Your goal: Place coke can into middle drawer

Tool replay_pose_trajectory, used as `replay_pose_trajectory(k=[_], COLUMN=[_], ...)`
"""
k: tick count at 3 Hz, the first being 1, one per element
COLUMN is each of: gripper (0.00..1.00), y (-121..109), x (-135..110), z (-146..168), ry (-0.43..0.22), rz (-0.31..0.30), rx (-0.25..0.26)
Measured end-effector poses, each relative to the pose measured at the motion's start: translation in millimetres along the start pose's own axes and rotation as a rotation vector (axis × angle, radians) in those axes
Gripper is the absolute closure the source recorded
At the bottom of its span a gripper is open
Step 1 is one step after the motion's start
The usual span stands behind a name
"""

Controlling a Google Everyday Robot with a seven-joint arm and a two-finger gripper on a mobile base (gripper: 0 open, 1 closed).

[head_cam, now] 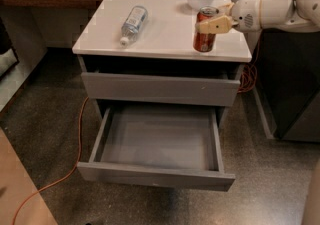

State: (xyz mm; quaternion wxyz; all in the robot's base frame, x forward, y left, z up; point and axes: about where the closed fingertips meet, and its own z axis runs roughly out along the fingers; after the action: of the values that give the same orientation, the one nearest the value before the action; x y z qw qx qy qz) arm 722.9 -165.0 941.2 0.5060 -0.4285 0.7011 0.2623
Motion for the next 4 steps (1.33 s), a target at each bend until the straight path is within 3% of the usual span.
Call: replay_pose_trajectory(k=[1,2,4], gripper=[1.00,1.00,1.00], y=[37,63,84], x=[5,17,71], z=[-1,3,28], ry=[0.021,0.054,0.095], rz=[-0.032,-0.082,-0.174], rx=[-0.078,-0.114,-0.134])
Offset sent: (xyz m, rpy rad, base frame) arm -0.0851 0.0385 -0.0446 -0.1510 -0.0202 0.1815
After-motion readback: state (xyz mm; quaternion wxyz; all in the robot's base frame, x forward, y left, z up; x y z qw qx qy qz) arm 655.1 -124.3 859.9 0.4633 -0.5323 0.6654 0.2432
